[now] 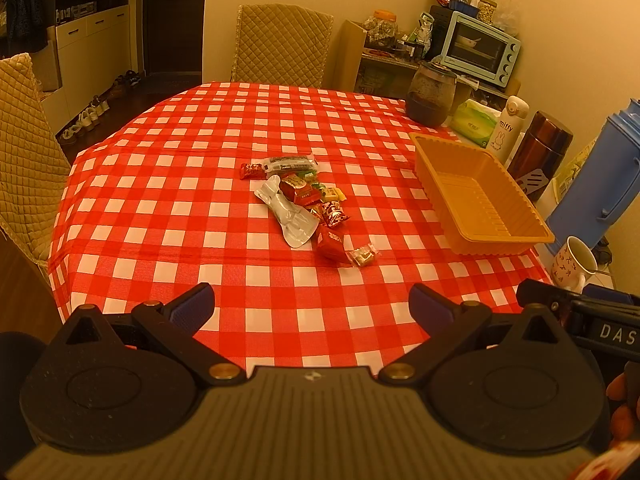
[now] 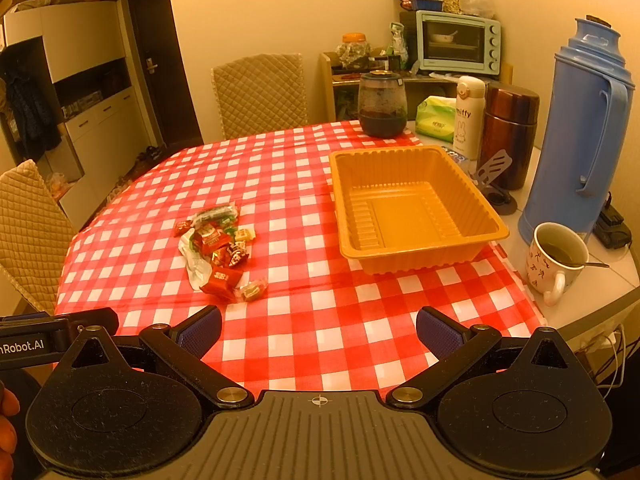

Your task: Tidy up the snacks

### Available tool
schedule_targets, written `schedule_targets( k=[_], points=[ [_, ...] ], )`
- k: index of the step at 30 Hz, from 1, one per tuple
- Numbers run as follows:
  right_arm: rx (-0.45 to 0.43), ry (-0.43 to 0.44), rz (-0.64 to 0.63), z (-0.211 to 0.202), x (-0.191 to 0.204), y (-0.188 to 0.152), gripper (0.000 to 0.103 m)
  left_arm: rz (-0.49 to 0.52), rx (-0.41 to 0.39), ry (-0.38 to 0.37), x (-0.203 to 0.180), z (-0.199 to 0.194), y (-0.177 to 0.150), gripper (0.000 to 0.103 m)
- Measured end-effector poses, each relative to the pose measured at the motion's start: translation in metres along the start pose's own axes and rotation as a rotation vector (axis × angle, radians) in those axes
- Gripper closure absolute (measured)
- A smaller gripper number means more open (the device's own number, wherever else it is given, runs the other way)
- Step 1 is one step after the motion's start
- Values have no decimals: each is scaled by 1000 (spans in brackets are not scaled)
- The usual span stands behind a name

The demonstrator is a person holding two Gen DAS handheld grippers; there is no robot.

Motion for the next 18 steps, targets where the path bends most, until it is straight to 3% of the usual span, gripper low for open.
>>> schedule_targets(
  k=[18],
  points=[
    [2,-1,3,2,-2,-3,1,-3,-1,-2,-1,-1,1,1]
  ],
)
Point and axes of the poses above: each gripper's, at about its wrist camera, not at the fingertips, and z roughly the way its jaws point, x to its left, y to its top, the point moved 10 cm from there along z, roughly the way its jaws point, and after that the axes turned 4 degrees about -x, right-handed, at the moved point
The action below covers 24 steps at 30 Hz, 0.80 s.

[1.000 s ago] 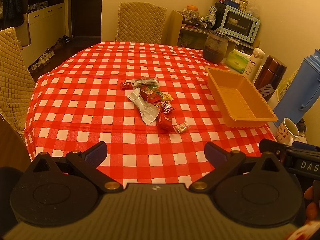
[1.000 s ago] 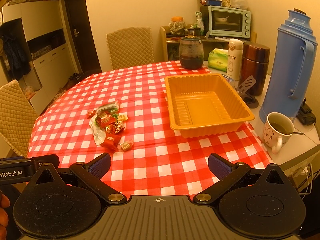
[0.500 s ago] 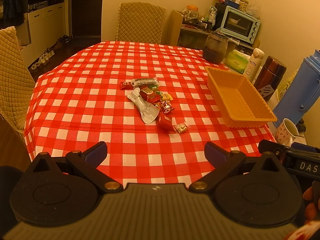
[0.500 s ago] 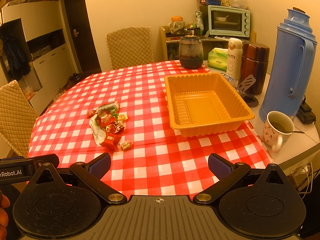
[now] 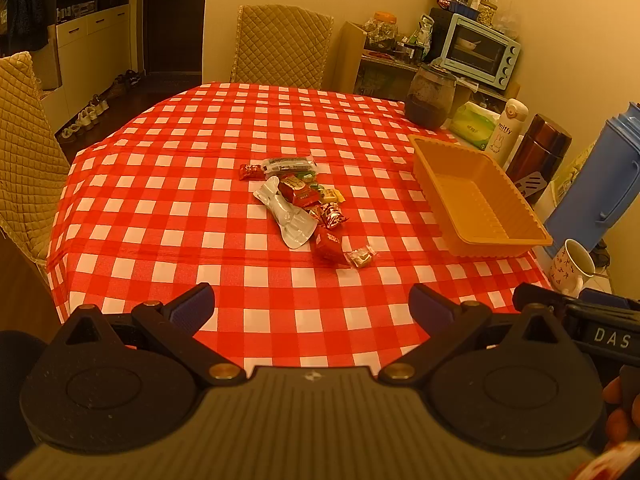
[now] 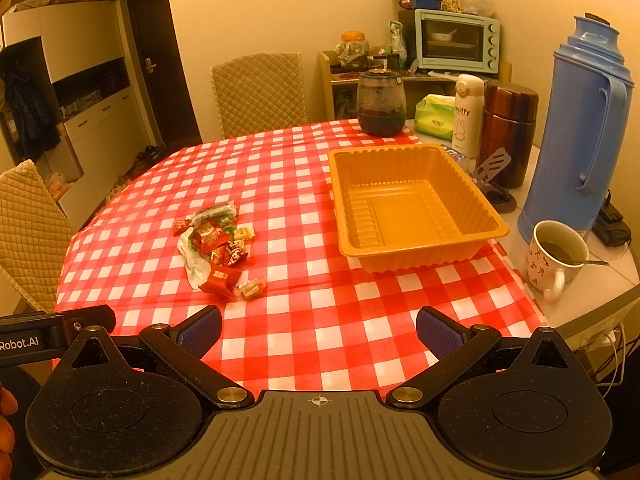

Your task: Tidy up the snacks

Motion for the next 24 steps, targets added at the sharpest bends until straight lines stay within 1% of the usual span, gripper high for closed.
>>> schedule_targets(
  k=[24],
  points=[
    [5,-1,1,2,-1,-5,1,-5,3,-1,-2,0,-1,1]
  ],
)
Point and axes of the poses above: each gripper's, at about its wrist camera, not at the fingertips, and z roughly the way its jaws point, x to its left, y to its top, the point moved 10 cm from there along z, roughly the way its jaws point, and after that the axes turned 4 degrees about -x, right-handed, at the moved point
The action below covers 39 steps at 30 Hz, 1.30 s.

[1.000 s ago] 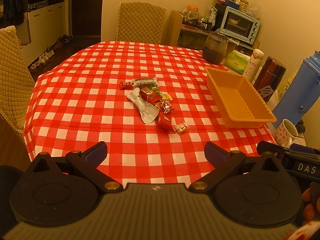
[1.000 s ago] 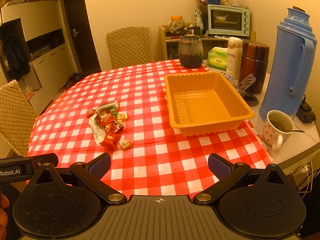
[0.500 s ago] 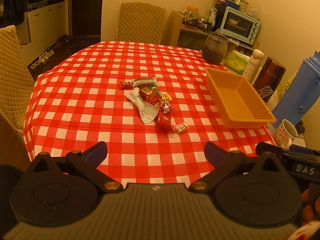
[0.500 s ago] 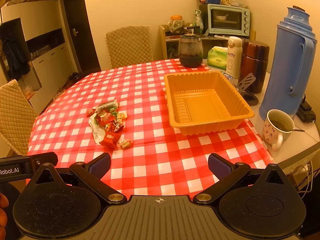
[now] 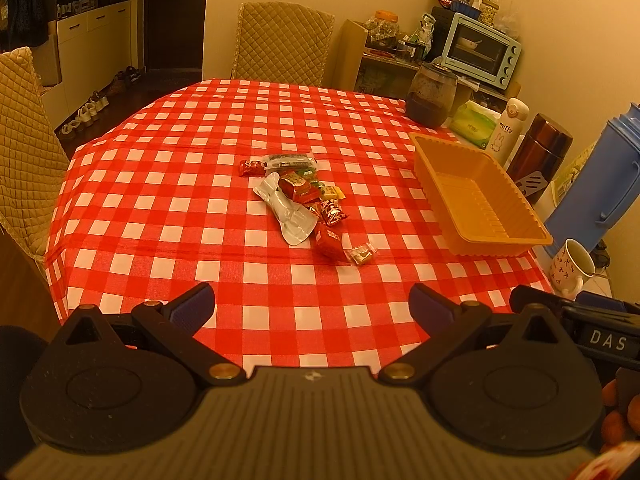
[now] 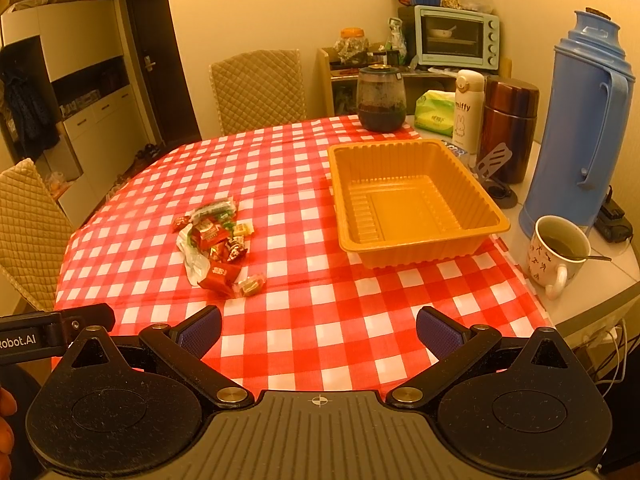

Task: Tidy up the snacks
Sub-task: 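Grasp the small clear-wrapped candy with the right tool while the left tool grasps a red square packet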

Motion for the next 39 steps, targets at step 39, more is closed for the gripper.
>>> schedule_targets(
  k=[39],
  points=[
    [45,154,-102,162,50,-16,35,-43,64,0,66,122,6,3]
  ],
)
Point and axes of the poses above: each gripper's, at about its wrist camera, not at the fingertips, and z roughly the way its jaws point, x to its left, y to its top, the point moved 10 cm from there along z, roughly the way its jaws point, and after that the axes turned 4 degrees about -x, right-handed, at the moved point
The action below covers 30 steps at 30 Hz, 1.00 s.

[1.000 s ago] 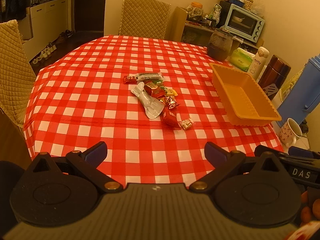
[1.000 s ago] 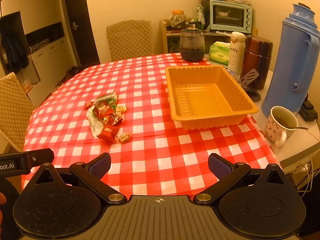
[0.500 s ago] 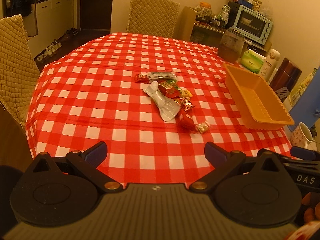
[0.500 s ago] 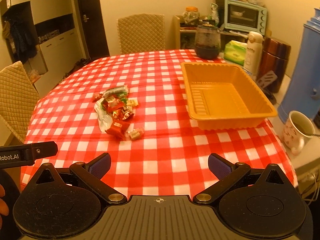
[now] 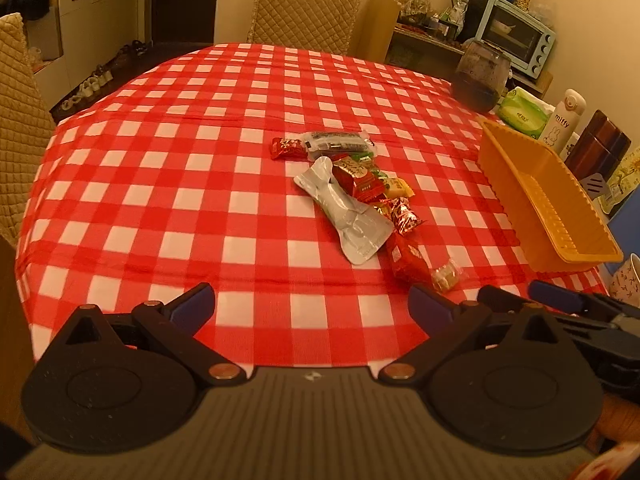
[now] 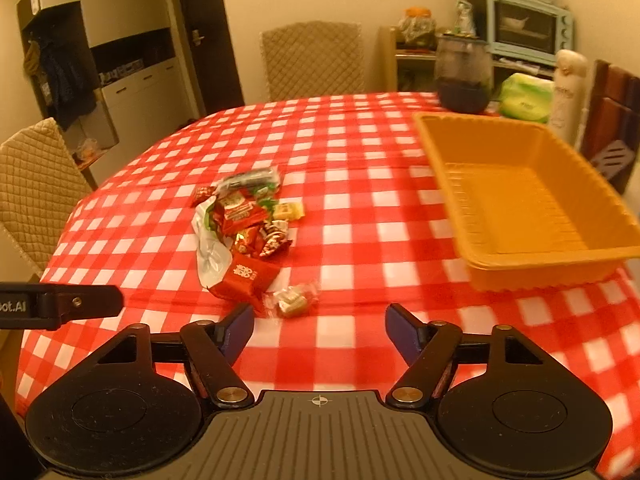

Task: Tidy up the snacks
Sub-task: 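Grasp the small clear-wrapped candy with the right tool while the left tool grasps a red square packet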

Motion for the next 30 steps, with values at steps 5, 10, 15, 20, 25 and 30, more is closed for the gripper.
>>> schedule_targets(
  k=[5,10,15,20,25,30],
  points=[
    [22,7,-41,30,7,-1,43,-19,-1,-30,2,22,7,6],
    [42,8,-52,52,11,-5,47,-42,-6,-49,3,34,12,8],
    [43,-14,-117,60,17,-9,59,-40,2,-70,1,41,8,8],
    [32,-24,-111,57,13,-8,75,-23,16,-99,-9,45,3,12],
    [16,-43,-58,48,0,-5,78,21,15,-140,-28,48,4,18],
    [-10,-91,-11,35,-23,1,90,68,19,-185,-52,56,6,32]
  ],
)
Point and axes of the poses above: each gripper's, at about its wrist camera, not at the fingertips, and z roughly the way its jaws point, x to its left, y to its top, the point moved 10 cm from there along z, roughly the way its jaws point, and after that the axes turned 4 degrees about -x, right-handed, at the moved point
